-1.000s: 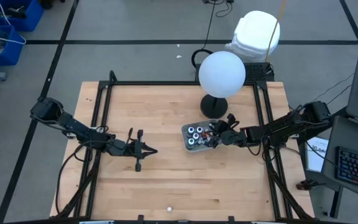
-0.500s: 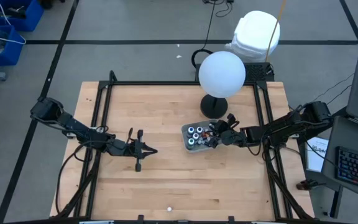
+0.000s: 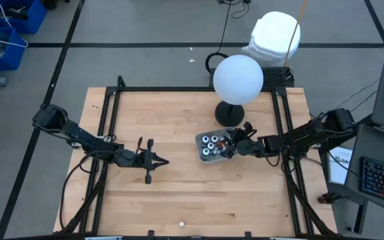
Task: Pick & Place food coloring
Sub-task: Put the orange food coloring bottle into the gray bin
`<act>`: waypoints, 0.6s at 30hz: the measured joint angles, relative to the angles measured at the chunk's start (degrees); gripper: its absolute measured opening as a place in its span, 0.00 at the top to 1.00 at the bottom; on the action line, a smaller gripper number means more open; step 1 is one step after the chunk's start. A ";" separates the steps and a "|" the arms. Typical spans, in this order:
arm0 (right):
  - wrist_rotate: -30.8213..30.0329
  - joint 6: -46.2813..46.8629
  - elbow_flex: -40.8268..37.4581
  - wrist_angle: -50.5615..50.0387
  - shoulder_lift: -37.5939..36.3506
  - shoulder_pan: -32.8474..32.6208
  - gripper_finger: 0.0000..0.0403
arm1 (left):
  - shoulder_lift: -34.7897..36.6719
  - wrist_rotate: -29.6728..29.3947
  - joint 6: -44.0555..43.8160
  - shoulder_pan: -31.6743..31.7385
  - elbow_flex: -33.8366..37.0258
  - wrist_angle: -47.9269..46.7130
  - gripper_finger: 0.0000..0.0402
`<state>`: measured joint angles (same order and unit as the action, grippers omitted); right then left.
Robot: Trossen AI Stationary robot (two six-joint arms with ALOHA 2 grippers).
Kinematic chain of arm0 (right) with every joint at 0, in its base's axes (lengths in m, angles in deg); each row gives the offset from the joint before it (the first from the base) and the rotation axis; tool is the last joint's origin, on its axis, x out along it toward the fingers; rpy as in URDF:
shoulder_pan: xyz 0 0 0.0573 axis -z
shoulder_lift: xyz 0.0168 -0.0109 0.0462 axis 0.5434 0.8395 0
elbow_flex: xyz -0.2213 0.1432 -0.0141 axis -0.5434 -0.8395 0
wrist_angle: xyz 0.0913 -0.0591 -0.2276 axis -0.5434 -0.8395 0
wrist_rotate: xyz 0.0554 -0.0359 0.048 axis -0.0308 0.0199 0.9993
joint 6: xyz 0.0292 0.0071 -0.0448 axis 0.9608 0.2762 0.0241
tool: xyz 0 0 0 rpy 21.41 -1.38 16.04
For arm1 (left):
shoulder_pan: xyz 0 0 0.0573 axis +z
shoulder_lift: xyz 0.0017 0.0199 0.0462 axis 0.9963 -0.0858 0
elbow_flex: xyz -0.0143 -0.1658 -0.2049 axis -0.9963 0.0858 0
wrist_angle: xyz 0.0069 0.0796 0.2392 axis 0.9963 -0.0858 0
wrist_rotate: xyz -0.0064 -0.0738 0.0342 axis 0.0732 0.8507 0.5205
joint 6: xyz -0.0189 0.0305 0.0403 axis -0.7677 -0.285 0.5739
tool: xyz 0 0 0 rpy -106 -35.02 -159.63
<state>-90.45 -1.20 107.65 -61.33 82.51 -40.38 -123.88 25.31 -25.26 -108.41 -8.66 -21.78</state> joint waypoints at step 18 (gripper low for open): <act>7.51 -11.43 5.01 -10.28 -16.02 -4.65 0.80 | 0.00 0.00 0.00 0.02 -0.02 -0.06 0.95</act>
<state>-82.95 -12.62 112.66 -71.61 66.49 -45.02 -123.88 25.31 -25.26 -108.39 -8.68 -21.83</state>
